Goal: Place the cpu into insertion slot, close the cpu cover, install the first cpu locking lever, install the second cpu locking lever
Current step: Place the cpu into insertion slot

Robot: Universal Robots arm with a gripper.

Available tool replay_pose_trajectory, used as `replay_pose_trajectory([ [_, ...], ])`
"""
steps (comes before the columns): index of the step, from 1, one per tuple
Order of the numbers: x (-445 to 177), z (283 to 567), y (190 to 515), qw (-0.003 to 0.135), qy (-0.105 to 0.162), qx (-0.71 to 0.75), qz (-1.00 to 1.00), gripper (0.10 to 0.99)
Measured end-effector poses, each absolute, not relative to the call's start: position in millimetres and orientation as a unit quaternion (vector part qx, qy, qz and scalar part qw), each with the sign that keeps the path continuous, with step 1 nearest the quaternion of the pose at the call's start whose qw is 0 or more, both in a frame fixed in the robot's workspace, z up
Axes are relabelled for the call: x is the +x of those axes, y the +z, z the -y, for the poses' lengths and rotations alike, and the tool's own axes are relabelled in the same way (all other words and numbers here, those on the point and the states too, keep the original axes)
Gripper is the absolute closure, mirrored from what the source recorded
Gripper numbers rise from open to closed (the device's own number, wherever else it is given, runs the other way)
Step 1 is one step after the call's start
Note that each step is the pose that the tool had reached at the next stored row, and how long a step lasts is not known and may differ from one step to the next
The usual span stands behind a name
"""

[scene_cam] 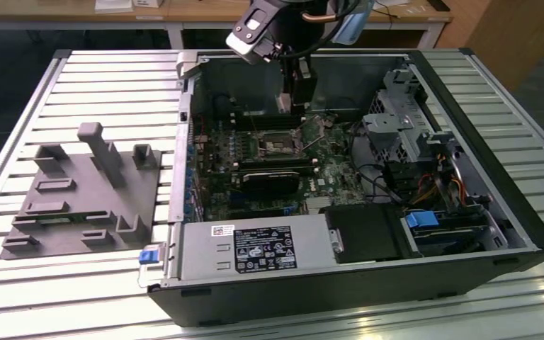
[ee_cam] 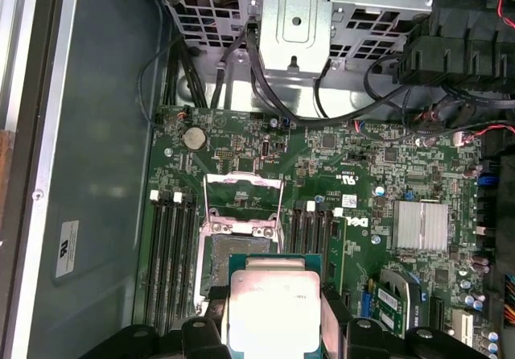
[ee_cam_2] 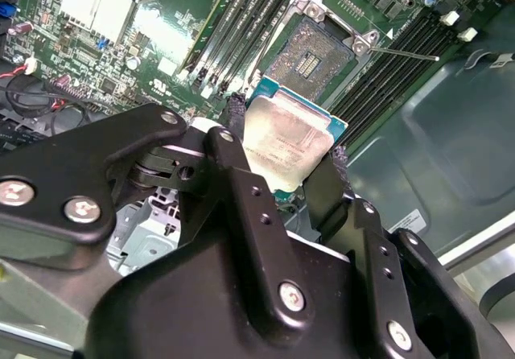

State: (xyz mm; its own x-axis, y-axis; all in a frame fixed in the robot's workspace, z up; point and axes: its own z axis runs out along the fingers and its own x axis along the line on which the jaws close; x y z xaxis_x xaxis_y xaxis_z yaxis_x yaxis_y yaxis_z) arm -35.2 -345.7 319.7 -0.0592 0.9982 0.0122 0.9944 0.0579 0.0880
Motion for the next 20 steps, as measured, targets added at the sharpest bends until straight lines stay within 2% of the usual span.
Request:
replay_pose_trajectory([
  [20, -35.2, 345.7, 308.8, 0.026, 0.036, 0.685, -0.727, 0.549],
])
